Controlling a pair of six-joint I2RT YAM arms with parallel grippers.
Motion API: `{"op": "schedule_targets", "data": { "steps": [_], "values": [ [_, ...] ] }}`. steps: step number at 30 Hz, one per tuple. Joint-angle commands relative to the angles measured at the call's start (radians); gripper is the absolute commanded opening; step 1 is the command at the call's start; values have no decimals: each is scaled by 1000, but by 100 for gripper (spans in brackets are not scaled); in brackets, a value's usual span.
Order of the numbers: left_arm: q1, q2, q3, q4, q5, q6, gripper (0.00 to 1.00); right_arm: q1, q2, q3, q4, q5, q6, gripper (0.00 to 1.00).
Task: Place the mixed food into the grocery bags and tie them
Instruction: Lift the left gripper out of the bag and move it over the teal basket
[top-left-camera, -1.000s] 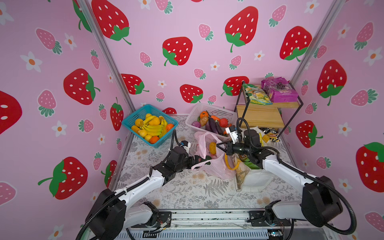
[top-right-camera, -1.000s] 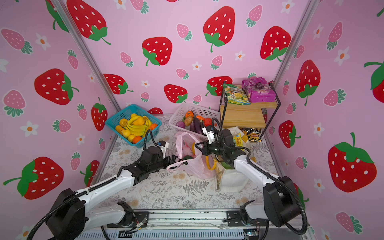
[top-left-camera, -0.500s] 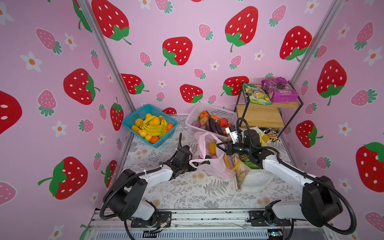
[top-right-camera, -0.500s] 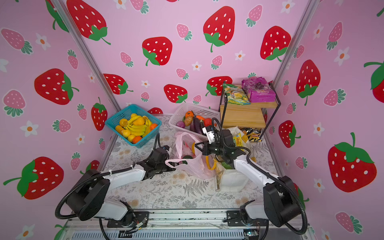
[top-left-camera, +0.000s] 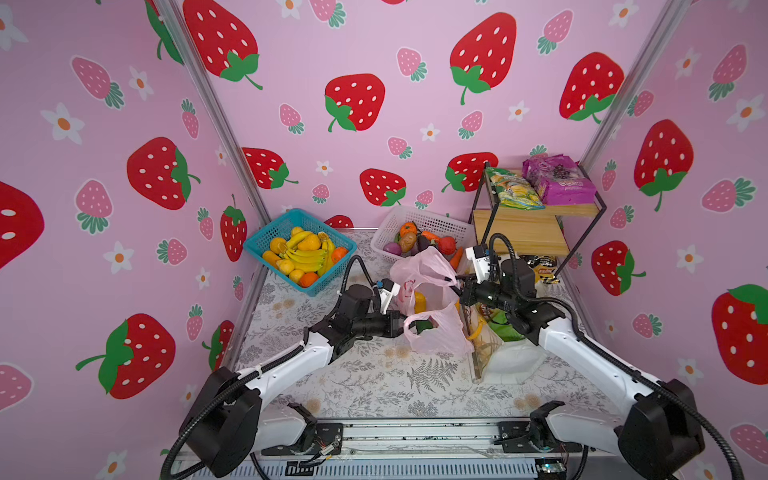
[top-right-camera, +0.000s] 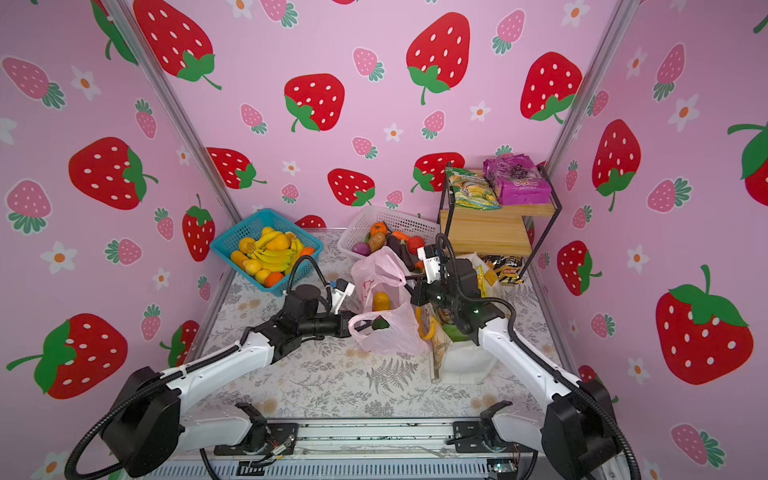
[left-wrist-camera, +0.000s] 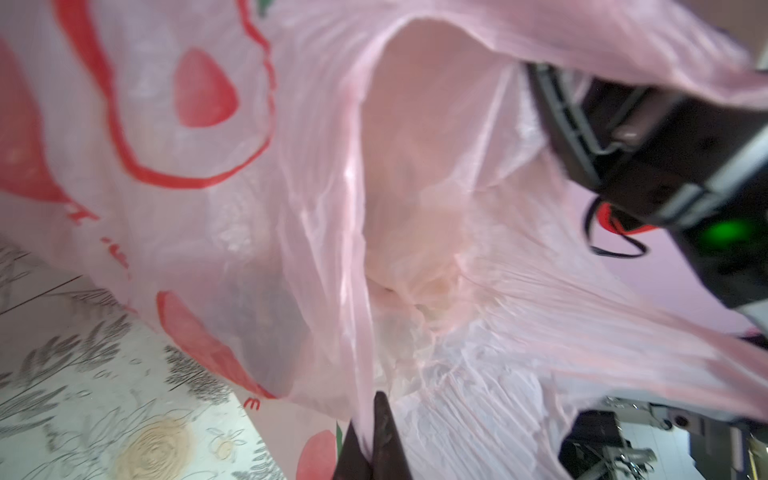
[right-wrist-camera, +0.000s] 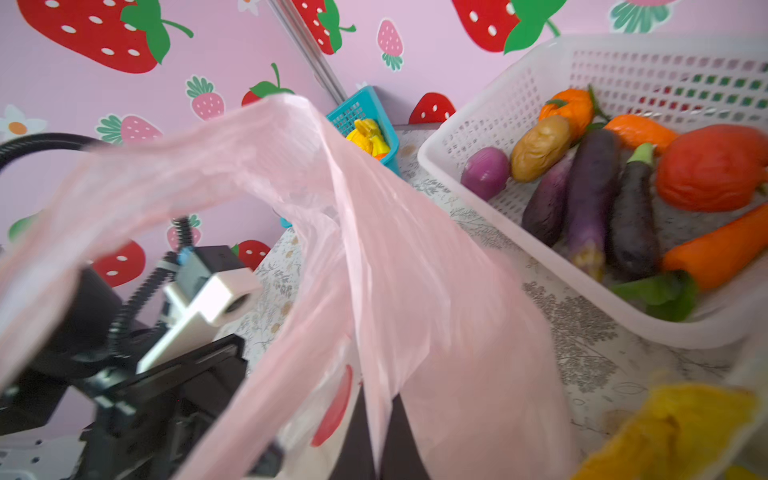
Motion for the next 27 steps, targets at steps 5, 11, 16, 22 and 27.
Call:
{"op": "schedule_targets", "data": {
  "steps": [5,11,16,22,27],
  "values": [
    [71,-52,39,31,132,-50,0,-4,-20,10,-78,146,-66,0],
    [157,-73,-5,0,33,-61,10,-4,-7,-8,-57,127,-63,0],
    [212,-124,41,-148,-104,19,47,-4,-2,-23,0,63,-40,0],
    [308,-212,175,-414,-621,153,71,-4,-8,-42,28,48,-34,0],
    [427,-106,295,-428,-829,224,81,-4,-8,-55,51,21,-32,0]
  ]
}}
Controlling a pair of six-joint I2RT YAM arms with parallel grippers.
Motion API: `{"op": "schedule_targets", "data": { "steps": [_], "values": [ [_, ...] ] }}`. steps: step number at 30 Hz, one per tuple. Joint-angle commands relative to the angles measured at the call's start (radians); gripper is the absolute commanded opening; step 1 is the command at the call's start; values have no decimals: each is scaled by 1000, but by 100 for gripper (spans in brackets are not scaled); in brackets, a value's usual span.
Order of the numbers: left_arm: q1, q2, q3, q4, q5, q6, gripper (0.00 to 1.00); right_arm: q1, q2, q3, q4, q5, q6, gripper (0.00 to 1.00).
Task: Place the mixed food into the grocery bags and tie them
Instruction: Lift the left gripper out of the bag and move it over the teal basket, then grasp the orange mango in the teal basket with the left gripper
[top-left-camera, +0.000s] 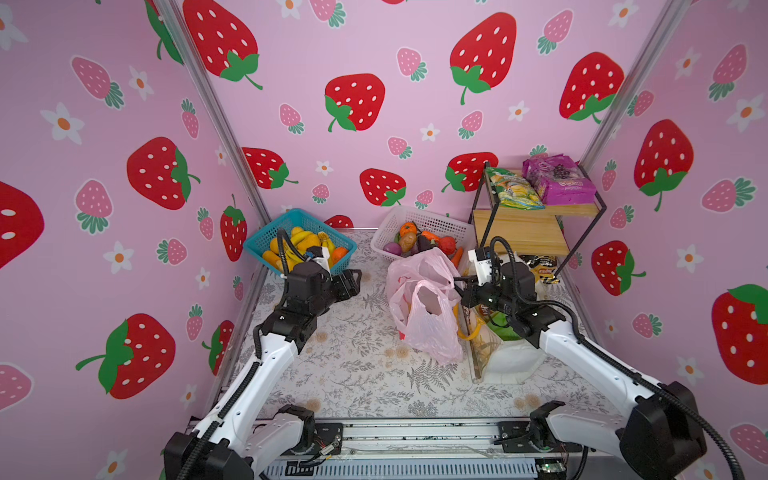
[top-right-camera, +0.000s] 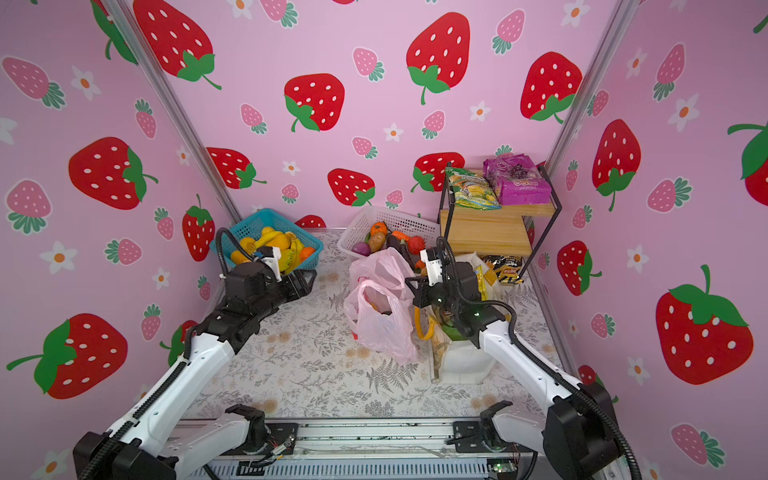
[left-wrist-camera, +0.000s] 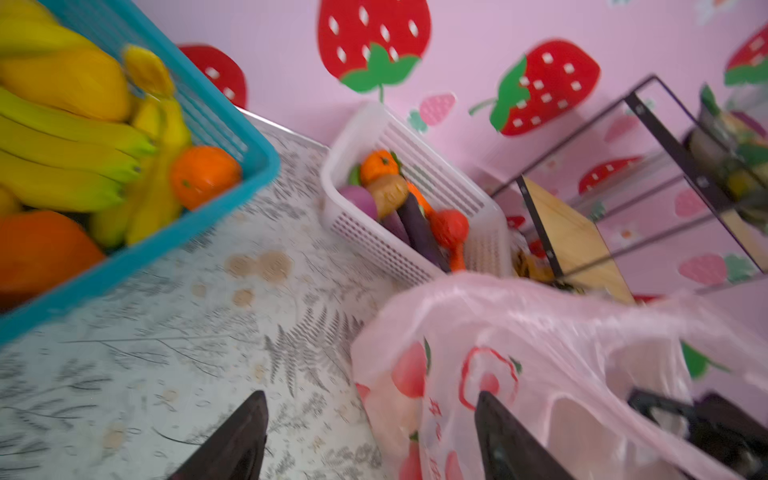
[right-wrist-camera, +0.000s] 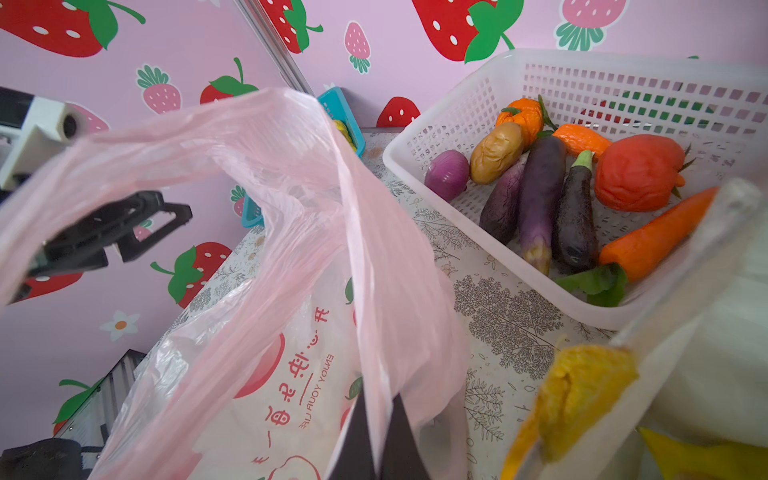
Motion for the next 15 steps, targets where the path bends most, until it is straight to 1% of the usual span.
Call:
{"op": "schedule_targets", "data": {
  "steps": [1,6,10,13,15],
  "values": [
    [77,107,111,-71,-235,81,81,-4,-2,-15,30,-32,6,0],
    [197,358,314,-114,-225,107,81,-4,-5,-30,46,-49,8,0],
    [271,580,502,-158,-171,107,78,-4,-4,-42,54,-63,10,0],
    [289,726,645,-208,-159,122,79,-5,-1,-42,49,-68,6,0],
    [298,804,717,-231,-163,132,80,-4,2,-40,47,-67,1,0]
  ]
}}
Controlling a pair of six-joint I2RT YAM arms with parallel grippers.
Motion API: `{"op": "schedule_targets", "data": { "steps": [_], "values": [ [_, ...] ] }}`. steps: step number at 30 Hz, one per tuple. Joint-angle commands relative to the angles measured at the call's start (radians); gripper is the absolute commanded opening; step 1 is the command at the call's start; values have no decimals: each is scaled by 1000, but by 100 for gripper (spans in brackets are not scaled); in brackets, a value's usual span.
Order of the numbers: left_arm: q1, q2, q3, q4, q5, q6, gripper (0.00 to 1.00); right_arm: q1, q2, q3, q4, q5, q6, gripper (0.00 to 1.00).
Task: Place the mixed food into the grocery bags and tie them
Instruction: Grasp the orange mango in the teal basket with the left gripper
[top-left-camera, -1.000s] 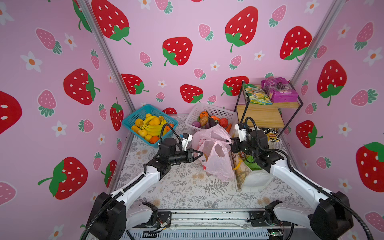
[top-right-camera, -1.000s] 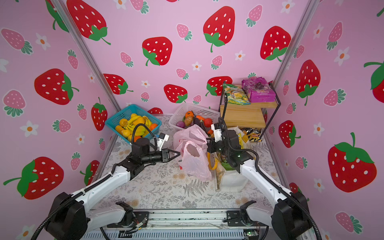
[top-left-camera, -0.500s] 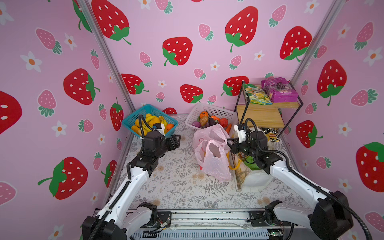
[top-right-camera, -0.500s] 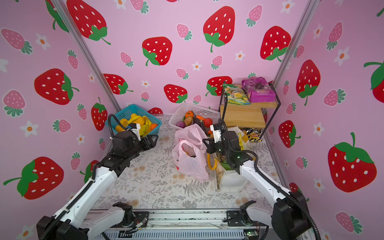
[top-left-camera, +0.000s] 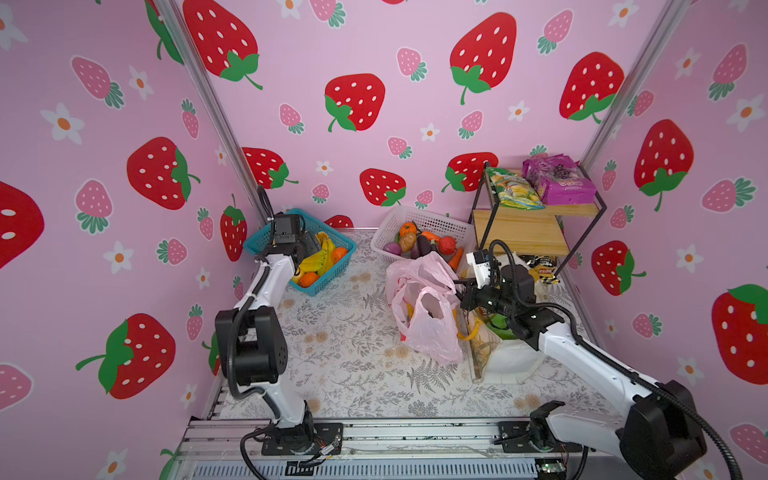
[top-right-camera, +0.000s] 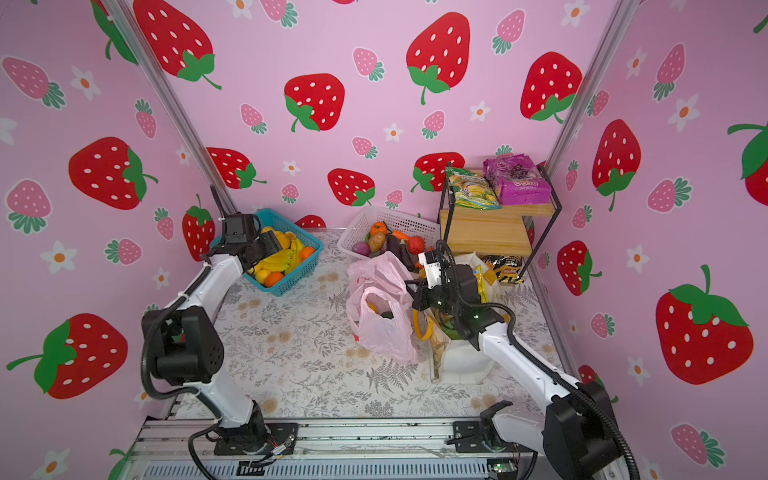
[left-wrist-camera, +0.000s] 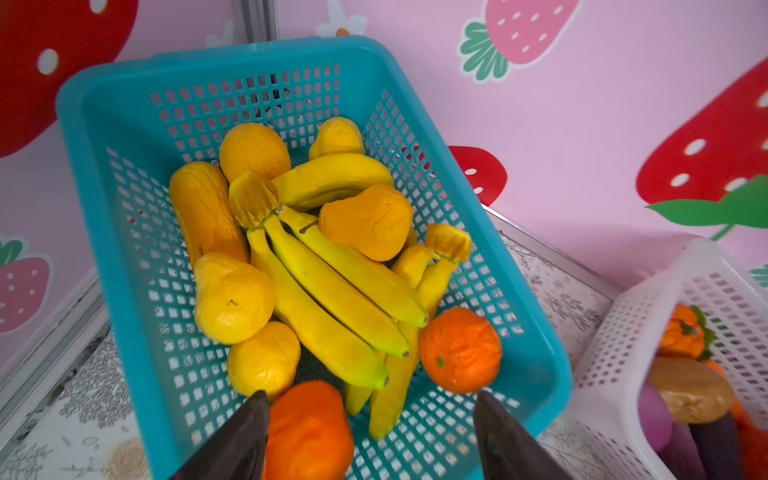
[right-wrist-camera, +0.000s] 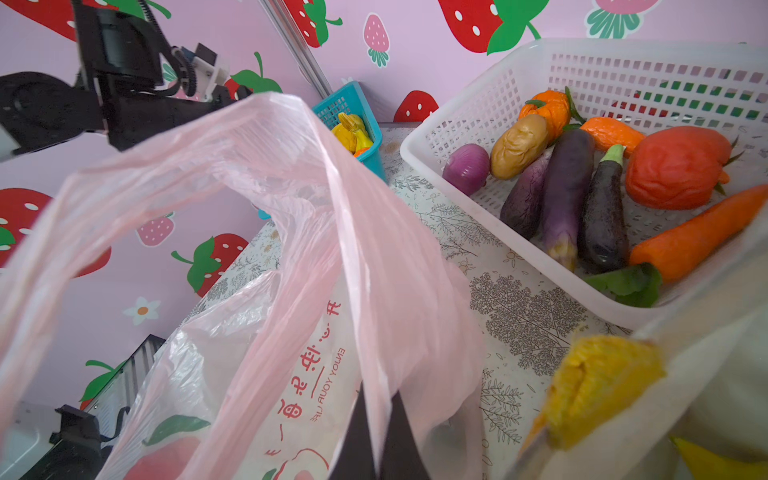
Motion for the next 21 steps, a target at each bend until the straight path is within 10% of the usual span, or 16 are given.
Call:
{"op": "schedule_targets", "data": {
  "steps": [1,21],
  "values": [
    [13,93,136,-89,1,30,81,-5,2,-12,7,-14,-3,0],
    [66,592,715,-295,115,91,96,-5,79,7,10,-18,-3,0]
  ]
}}
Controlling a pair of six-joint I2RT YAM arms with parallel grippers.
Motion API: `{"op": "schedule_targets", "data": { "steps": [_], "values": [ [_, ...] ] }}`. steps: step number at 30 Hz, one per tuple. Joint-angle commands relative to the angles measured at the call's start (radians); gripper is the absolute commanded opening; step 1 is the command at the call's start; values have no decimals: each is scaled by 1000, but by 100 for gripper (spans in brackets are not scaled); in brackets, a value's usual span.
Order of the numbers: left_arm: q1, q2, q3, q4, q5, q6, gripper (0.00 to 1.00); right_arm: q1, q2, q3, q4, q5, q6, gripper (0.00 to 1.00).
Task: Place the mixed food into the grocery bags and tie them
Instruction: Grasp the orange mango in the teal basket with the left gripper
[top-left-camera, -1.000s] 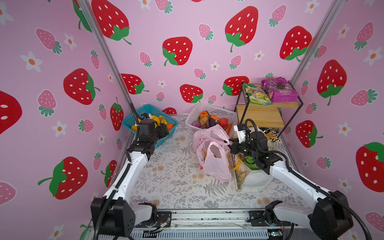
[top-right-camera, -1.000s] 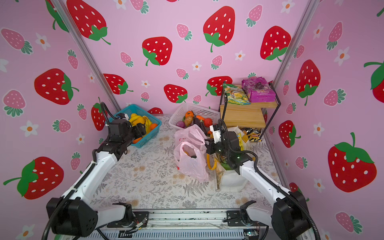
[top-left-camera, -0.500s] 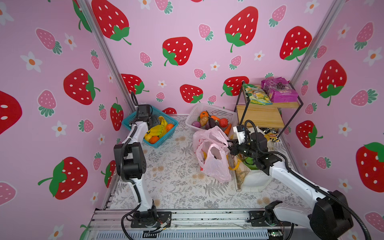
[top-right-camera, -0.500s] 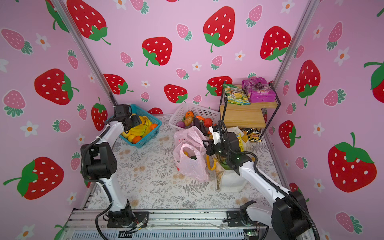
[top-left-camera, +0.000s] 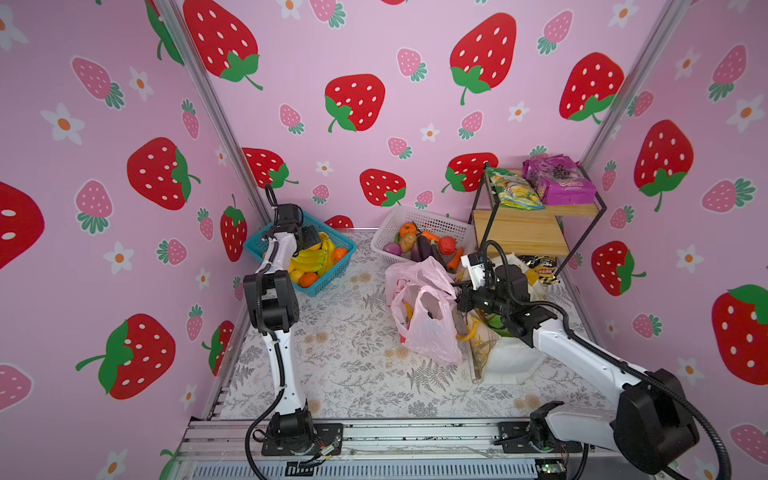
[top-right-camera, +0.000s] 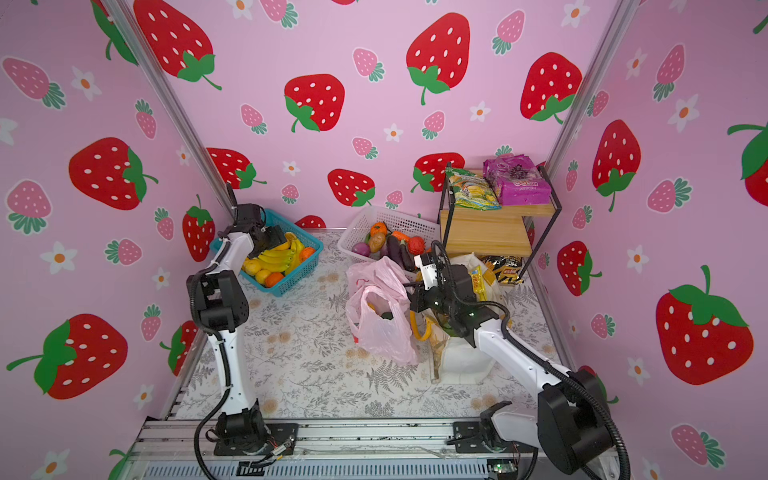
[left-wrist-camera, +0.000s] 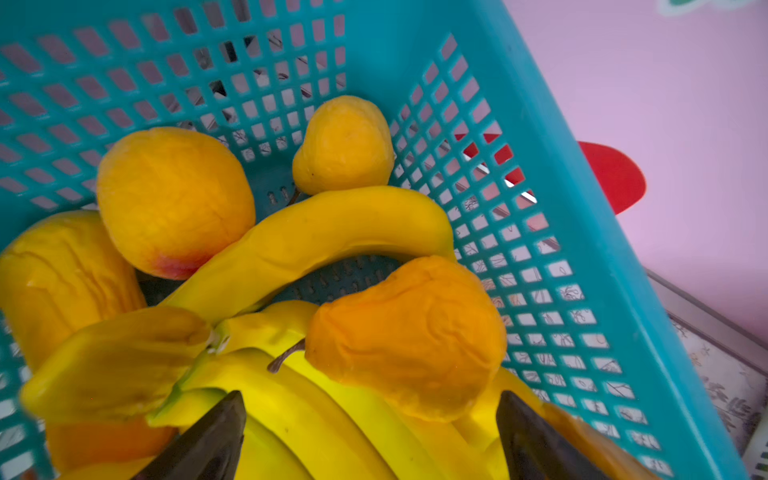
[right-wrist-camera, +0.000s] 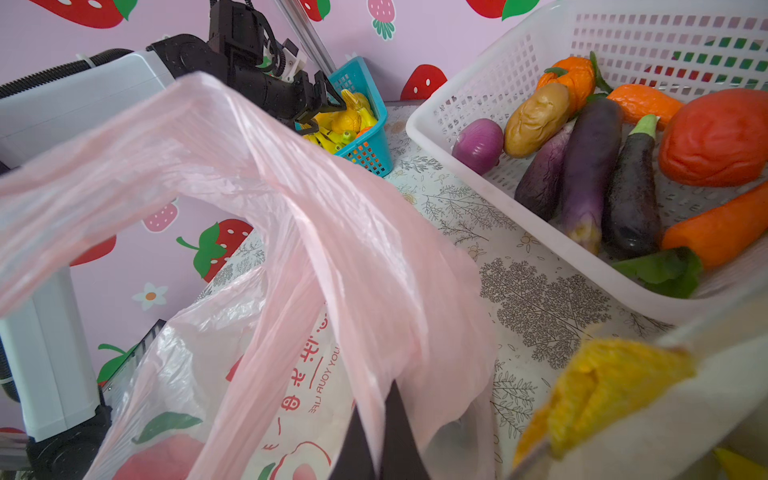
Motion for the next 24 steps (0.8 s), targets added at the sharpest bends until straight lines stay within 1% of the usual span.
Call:
{"op": "schedule_targets", "data": {
  "steps": [1,5,11,15,18,20,24],
  "values": [
    [4,46,107,-76,38,27,96,-6,15,7,-7,10,-6,0],
    [6,91,163,-83,76,33,97,-6,18,5,-10,20,-10,0],
    [9,147,238,-102,91,38,100,-7,25,5,-11,19,-12,0],
    [12,179,277,-121,91,41,100,-7,29,5,-10,21,-13,0],
    [14,182,282,-125,94,41,94,-7,32,5,-10,21,-14,0],
    [16,177,283,-123,98,42,88,-7,37,7,-9,19,-13,0],
    [20,149,285,-123,106,37,80,-7,39,7,-7,13,-11,0]
  ]
}}
